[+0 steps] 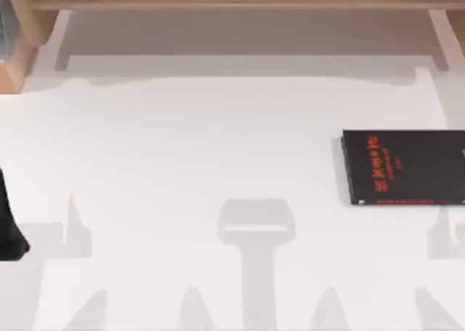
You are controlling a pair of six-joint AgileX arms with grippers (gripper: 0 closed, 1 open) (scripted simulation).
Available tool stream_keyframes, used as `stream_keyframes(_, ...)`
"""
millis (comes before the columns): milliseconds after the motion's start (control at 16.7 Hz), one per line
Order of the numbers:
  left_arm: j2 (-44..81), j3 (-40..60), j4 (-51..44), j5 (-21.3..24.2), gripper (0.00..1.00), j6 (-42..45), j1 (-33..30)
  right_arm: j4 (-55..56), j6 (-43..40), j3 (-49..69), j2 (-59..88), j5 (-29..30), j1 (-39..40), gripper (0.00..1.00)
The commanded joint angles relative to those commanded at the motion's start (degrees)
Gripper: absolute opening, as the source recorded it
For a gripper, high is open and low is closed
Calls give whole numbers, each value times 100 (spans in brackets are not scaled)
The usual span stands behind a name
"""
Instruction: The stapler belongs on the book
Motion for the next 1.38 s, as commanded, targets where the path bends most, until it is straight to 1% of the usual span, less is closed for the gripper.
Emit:
stream_keyframes(180, 0, 0, 0, 0, 100, 0, 0, -24, 3, 49, 42, -18, 6, 100)
stream_keyframes(300, 0, 0, 0, 0, 100, 0, 0, -163, 0, 296, 266, -88, 15, 100)
stream_keyframes(540, 0, 0, 0, 0, 100, 0, 0, -881, -189, 1353, 1414, -283, 0, 100)
stream_keyframes(780, 0, 0, 0, 0, 100, 0, 0, -1908, -674, 3195, 3384, -495, -43, 100)
stream_keyframes(1080, 0, 0, 0, 0, 100, 0, 0, -3448, -1505, 6106, 6204, -634, -306, 100)
stream_keyframes(1380, 0, 0, 0, 0, 100, 0, 0, -5144, -2377, 9008, 9175, -578, -792, 100)
